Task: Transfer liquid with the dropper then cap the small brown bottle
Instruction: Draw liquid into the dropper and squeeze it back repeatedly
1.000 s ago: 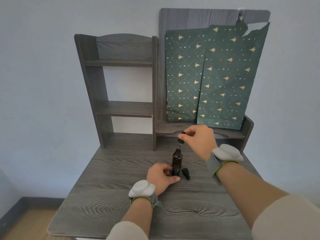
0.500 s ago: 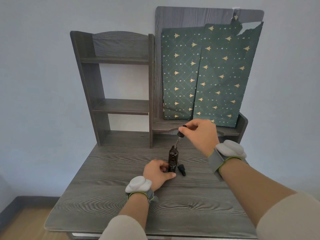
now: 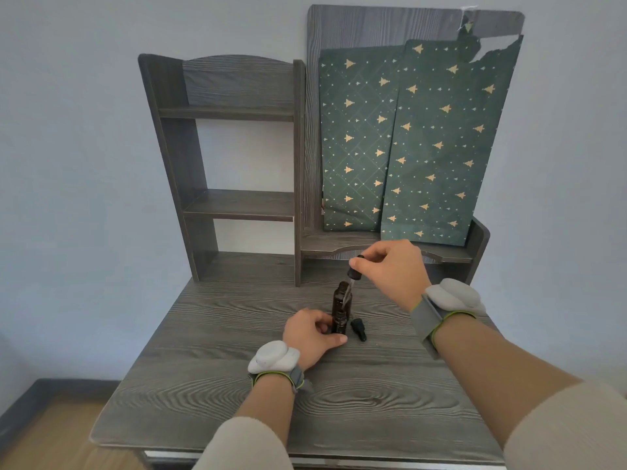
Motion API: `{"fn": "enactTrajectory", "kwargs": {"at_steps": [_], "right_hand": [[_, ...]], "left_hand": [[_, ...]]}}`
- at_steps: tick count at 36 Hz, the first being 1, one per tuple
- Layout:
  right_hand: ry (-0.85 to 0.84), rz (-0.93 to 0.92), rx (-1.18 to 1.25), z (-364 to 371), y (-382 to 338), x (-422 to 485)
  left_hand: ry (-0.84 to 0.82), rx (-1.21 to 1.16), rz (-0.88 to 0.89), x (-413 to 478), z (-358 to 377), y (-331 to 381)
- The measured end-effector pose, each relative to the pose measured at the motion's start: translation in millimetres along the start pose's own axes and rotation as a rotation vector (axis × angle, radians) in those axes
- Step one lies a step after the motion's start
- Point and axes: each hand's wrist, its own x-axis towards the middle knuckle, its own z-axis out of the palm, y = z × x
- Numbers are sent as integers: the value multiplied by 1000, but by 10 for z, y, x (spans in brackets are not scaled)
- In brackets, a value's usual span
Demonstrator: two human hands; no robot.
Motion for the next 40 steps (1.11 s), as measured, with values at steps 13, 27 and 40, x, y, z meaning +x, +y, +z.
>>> {"fn": "enactTrajectory", "kwargs": {"at_steps": [13,27,40], "right_hand": [[-22,-5,11,21,-4,-4],[-3,-15,-8,43,-3,12],[-14,-21,-12,53,-14,15]], "left_hand": [[-14,3,4,-6,-7,4],[-13,-12,-4,-12,-8,23],[-8,-21,-3,-18,-12,32]]}}
